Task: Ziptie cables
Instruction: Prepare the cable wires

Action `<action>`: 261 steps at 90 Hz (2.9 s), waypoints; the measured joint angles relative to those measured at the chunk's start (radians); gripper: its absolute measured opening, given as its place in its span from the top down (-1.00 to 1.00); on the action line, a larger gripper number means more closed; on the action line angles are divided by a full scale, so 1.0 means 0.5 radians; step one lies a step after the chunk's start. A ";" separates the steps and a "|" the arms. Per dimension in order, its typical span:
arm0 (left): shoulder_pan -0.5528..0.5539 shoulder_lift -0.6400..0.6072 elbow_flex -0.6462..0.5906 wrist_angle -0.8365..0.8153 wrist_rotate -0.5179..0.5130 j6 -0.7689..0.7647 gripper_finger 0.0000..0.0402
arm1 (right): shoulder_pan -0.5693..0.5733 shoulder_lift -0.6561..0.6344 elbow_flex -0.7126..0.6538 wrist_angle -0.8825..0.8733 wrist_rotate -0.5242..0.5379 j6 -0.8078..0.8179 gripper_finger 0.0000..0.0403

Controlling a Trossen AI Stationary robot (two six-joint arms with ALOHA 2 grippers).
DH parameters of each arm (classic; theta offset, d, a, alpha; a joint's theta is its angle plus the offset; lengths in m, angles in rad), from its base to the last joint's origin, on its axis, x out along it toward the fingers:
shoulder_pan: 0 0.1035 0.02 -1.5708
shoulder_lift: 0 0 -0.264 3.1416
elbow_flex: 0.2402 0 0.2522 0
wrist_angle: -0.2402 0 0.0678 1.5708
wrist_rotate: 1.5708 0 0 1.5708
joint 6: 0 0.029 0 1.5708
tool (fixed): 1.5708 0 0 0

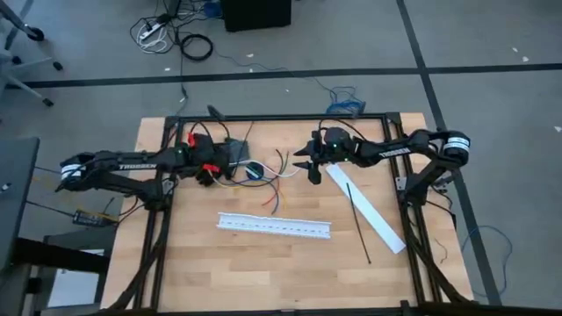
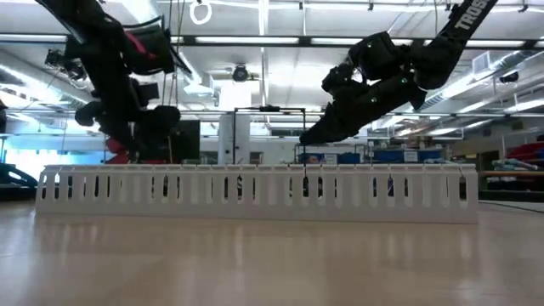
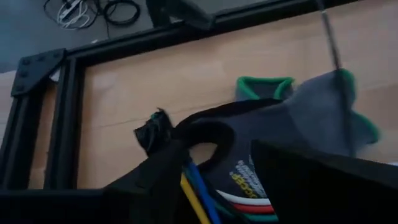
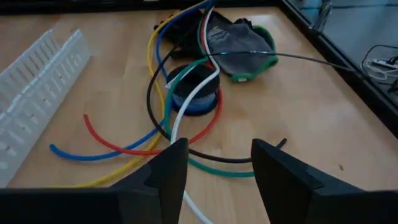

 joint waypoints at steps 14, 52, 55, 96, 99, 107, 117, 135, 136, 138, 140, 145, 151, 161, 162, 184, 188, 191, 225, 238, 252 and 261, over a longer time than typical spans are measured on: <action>0.084 0.013 -0.001 -0.003 0.076 -0.019 0.07 | 0.000 0.000 0.000 0.000 -0.001 0.000 0.15; 0.131 0.012 -0.026 -0.067 0.113 -0.142 0.07 | 0.000 0.000 0.000 0.000 -0.001 0.000 0.16; 0.131 0.012 -0.026 -0.073 0.140 -0.154 0.07 | 0.000 0.000 0.000 0.000 -0.001 0.000 0.15; 0.130 0.093 -0.026 0.006 0.158 -0.114 0.07 | 0.000 0.000 0.000 0.000 -0.001 -0.021 0.14; 0.130 0.124 -0.026 0.044 0.163 -0.100 0.07 | 0.000 0.000 0.000 0.000 -0.001 -0.021 0.13; 0.134 0.204 -0.026 0.084 0.174 -0.058 0.07 | 0.000 -0.001 0.000 0.000 -0.002 -0.021 0.12; 0.134 0.315 -0.026 0.161 0.132 0.010 0.07 | 0.000 -0.001 0.000 0.000 -0.001 -0.022 0.12; 0.132 0.386 -0.027 0.429 0.085 0.241 0.08 | 0.000 -0.001 -0.001 -0.009 -0.002 -0.020 0.14; 0.131 0.386 -0.026 0.451 0.090 0.256 0.08 | 0.000 -0.001 -0.001 -0.009 -0.002 -0.020 0.14; 0.132 0.388 -0.025 0.486 0.098 0.281 0.10 | 0.000 -0.001 -0.001 -0.010 -0.001 -0.018 0.14; 0.132 0.388 -0.025 0.507 0.107 0.309 0.11 | 0.000 -0.001 -0.001 -0.010 -0.001 -0.018 0.14; 0.131 0.388 -0.026 0.534 0.122 0.354 0.18 | 0.000 -0.001 -0.001 -0.010 -0.002 -0.018 0.14; 0.132 0.388 -0.026 0.572 0.128 0.380 0.29 | 0.000 -0.001 -0.001 -0.011 -0.001 -0.015 0.14; 0.132 0.388 -0.026 0.582 0.129 0.426 0.54 | 0.000 -0.001 -0.001 -0.013 -0.002 -0.014 0.16; 0.132 0.388 -0.026 0.584 0.128 0.426 0.57 | 0.000 -0.001 -0.001 -0.013 -0.002 -0.014 0.16; 0.132 0.388 -0.026 0.637 0.108 0.562 0.95 | 0.000 -0.001 -0.001 -0.025 -0.001 -0.014 0.18; 0.132 0.388 -0.026 0.655 0.102 0.581 0.96 | 0.000 -0.001 -0.001 -0.027 -0.001 -0.014 0.18; 0.131 0.388 -0.026 0.650 0.092 0.589 0.97 | 0.000 -0.001 -0.001 -0.027 -0.001 -0.014 0.18; 0.000 0.237 0.013 0.651 0.049 0.649 0.99 | 0.064 -0.126 -0.002 -0.033 -0.003 0.054 0.22; -0.112 -0.040 0.012 0.650 0.022 0.694 1.00 | 0.112 -0.357 -0.002 -0.117 -0.021 0.056 0.24; -0.245 -0.380 0.012 0.818 0.000 0.863 1.00 | 0.172 -0.690 -0.002 -0.229 -0.045 0.055 0.24; -0.321 -0.574 0.011 1.051 0.057 1.062 1.00 | 0.206 -0.908 -0.002 -0.299 -0.086 0.055 0.24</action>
